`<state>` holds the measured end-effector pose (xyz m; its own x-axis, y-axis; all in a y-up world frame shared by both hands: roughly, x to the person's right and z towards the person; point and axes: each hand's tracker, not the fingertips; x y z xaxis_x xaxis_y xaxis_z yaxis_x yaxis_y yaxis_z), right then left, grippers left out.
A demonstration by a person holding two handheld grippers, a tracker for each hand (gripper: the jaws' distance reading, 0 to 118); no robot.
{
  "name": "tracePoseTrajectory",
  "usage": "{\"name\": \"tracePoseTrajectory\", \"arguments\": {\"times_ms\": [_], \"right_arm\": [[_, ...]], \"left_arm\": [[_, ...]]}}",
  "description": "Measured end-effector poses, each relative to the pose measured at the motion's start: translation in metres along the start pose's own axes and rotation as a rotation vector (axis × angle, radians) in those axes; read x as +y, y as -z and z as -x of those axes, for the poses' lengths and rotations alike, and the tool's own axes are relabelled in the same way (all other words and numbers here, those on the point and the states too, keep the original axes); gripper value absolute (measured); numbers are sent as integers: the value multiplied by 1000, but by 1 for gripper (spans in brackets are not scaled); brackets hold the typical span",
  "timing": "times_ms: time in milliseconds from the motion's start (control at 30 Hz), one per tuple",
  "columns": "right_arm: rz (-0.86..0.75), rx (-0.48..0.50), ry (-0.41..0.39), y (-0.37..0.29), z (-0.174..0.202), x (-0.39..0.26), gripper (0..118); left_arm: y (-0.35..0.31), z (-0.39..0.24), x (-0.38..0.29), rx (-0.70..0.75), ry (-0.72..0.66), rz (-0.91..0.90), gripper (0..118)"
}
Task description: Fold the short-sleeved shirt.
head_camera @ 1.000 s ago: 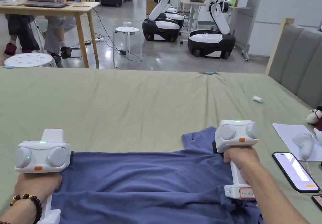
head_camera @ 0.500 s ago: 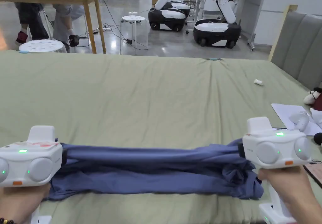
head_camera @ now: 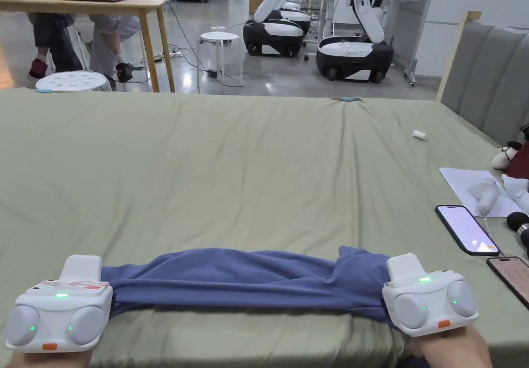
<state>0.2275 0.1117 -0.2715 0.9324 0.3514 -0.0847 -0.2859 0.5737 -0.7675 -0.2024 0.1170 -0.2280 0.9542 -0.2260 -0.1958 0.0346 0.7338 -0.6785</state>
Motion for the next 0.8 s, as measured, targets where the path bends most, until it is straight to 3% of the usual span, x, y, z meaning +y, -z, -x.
{"name": "tracePoseTrajectory", "arguments": {"times_ms": [67, 100, 133, 167, 200, 233, 300, 333, 433, 500, 533, 600, 633, 800], "right_arm": [[0, -3, 18, -2, -2, 2, 5], [1, -4, 27, -5, -2, 3, 13], [-7, -2, 53, -10, -4, 4, 32], [-28, -7, 96, -21, -7, 3, 71], [-46, -22, 113, -31, -8, 4, 98], [-62, -29, 112, -39, -8, 6, 98], [-151, -6, 117, -62, -9, 9, 115], [-189, 8, 111, -73, -7, 13, 118], [-271, 25, 119, -93, 2, 22, 118], [-301, 49, 141, -99, 8, 26, 110], [-304, 69, 146, -99, 12, 28, 94], [-306, 76, 146, -94, 23, 32, 14], [-308, 72, 150, -91, 29, 33, 1], [-308, 114, 92, -89, 48, 42, 0]], "left_arm": [[0, 1, 0, 4, -5, -2, 8], [-2, 2, 1, 7, -12, -6, 16], [-4, 3, 1, 13, -20, -8, 32], [-9, 5, 2, 25, -40, -20, 66], [-15, 8, 5, 33, -59, -28, 90], [-19, 11, 5, 32, -70, -37, 90], [-33, 16, 11, 10, -111, -90, 109], [-41, 17, 16, 6, -111, -121, 117], [-60, 19, 27, -4, -114, -206, 118], [-67, 17, 33, -27, -119, -199, 111], [-69, 17, 34, -49, -131, -207, 90], [-64, 13, 35, -48, -124, -214, 4], [-59, 10, 34, -35, -107, -203, 0], [-50, 14, 26, -79, -110, -170, 0]]}}
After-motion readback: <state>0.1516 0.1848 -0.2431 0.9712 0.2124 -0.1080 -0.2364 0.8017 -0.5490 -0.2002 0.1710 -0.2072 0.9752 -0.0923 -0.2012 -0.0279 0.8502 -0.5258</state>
